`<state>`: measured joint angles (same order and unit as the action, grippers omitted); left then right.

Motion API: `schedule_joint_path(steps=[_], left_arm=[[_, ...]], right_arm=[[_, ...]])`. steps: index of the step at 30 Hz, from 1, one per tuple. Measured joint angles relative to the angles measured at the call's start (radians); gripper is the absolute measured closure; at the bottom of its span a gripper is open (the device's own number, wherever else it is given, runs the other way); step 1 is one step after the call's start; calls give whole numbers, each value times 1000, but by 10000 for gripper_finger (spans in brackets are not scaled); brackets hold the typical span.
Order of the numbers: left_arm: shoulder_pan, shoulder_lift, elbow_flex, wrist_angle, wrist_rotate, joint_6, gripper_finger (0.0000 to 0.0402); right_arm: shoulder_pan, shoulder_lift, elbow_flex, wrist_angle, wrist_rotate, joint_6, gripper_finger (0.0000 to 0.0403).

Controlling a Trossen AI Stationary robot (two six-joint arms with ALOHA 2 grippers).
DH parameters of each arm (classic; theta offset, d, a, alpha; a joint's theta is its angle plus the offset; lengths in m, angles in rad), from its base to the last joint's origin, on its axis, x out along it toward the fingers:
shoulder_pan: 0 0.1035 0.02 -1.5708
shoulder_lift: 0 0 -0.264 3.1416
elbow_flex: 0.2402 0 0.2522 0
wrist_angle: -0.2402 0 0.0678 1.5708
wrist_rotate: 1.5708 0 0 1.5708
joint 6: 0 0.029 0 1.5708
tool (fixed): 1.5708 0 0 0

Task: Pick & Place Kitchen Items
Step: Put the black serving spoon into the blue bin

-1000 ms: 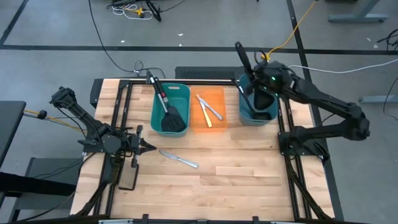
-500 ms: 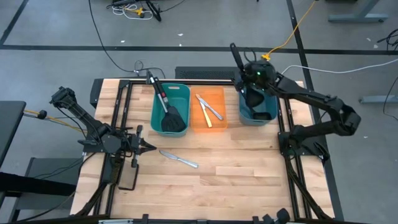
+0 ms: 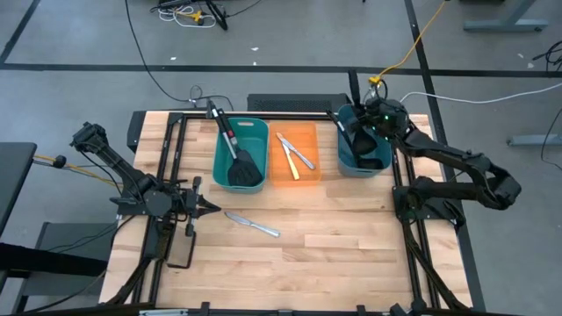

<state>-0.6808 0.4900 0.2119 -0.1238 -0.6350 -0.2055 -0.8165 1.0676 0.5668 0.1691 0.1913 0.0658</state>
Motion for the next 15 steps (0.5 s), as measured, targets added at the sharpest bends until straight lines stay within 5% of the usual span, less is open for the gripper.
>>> schedule_joint_path(steps=[15], left_arm=[[0,0,0,1,-4,8,390]], right_arm=[[-56,55,-42,-81,-11,10,329]])
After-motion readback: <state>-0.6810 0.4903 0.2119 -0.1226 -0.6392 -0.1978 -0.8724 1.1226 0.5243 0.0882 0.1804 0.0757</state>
